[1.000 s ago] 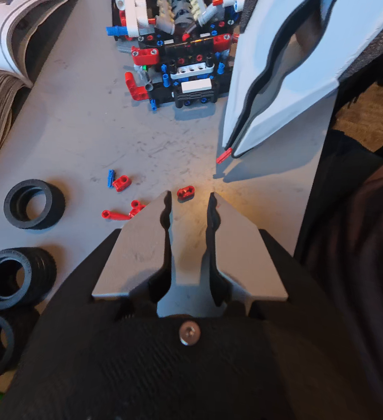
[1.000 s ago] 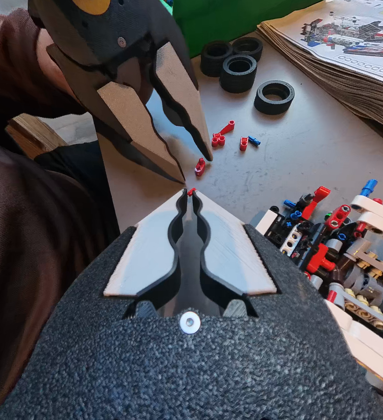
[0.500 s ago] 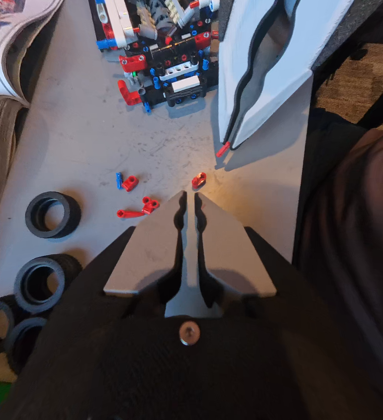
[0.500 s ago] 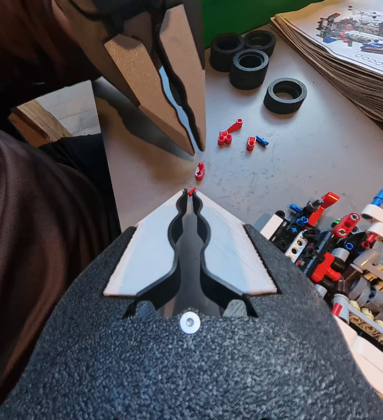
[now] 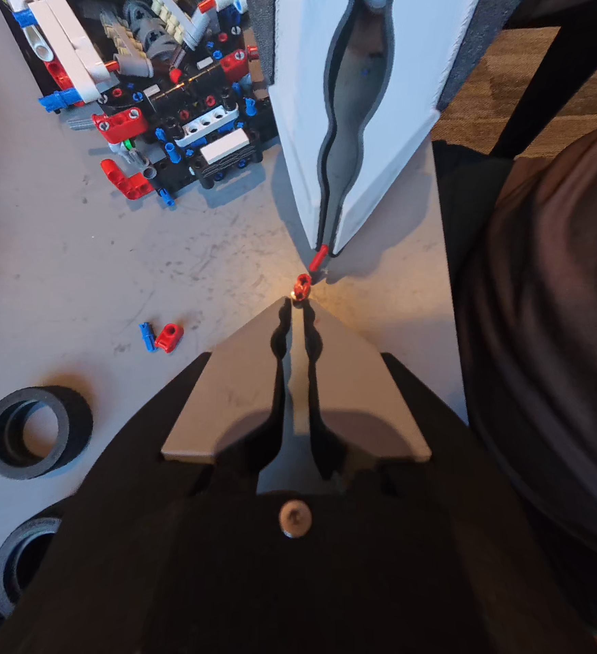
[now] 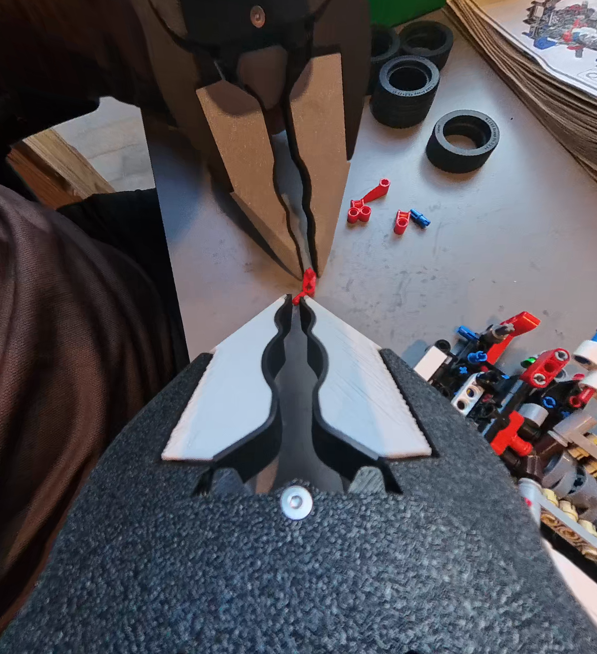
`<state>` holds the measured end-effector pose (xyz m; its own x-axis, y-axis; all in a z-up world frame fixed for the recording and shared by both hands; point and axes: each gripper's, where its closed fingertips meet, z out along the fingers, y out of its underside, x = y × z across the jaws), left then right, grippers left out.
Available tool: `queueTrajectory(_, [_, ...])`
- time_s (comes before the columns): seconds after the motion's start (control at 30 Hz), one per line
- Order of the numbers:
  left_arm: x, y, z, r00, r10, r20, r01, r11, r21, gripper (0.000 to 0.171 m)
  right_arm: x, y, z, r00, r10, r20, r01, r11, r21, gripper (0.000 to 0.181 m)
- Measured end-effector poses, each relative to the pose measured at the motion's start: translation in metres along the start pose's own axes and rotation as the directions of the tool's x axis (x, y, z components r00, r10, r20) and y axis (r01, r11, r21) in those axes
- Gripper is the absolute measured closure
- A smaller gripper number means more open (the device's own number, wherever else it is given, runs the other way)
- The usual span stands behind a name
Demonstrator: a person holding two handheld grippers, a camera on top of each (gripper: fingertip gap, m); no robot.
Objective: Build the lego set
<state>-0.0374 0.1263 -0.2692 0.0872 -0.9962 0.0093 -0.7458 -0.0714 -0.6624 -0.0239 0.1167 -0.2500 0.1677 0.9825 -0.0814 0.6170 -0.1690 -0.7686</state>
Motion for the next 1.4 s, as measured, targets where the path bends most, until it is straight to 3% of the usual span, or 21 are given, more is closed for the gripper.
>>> queueTrajectory(0.1, [-0.007,0.001,-0.002,0.999,0.013,0.038,-0.013,1.000,0.004,0.154,0.003,0.000,-0.002,1.000,-0.002,-0.015,0.002,1.000,-0.020,0.177])
queueTrajectory(0.33, [-0.004,-0.001,0.000,1.000,0.013,-0.025,-0.013,0.999,0.030,0.152,0.008,0.002,-0.002,1.000,-0.008,-0.025,0.007,0.999,-0.051,0.177])
queueTrajectory(0.5, [0.002,-0.004,0.003,0.996,0.029,-0.080,-0.024,0.998,0.057,0.167,0.005,0.002,0.001,1.000,-0.007,-0.008,0.007,0.997,-0.073,0.177])
queueTrajectory(0.67, [0.004,-0.005,0.004,0.995,0.027,-0.098,-0.020,0.997,0.078,0.167,0.004,-0.002,0.001,0.999,0.027,0.024,-0.025,0.996,-0.082,0.177])
queueTrajectory(1.03, [0.003,-0.005,0.004,0.997,0.051,-0.051,-0.046,0.995,0.085,0.167,0.002,-0.005,0.001,0.958,0.268,0.104,-0.249,0.955,-0.164,0.177])
queueTrajectory(1.4, [0.003,-0.005,0.004,0.997,0.057,-0.042,-0.053,0.995,0.086,0.167,0.004,-0.003,0.005,0.946,0.313,0.086,-0.277,0.917,-0.285,0.177])
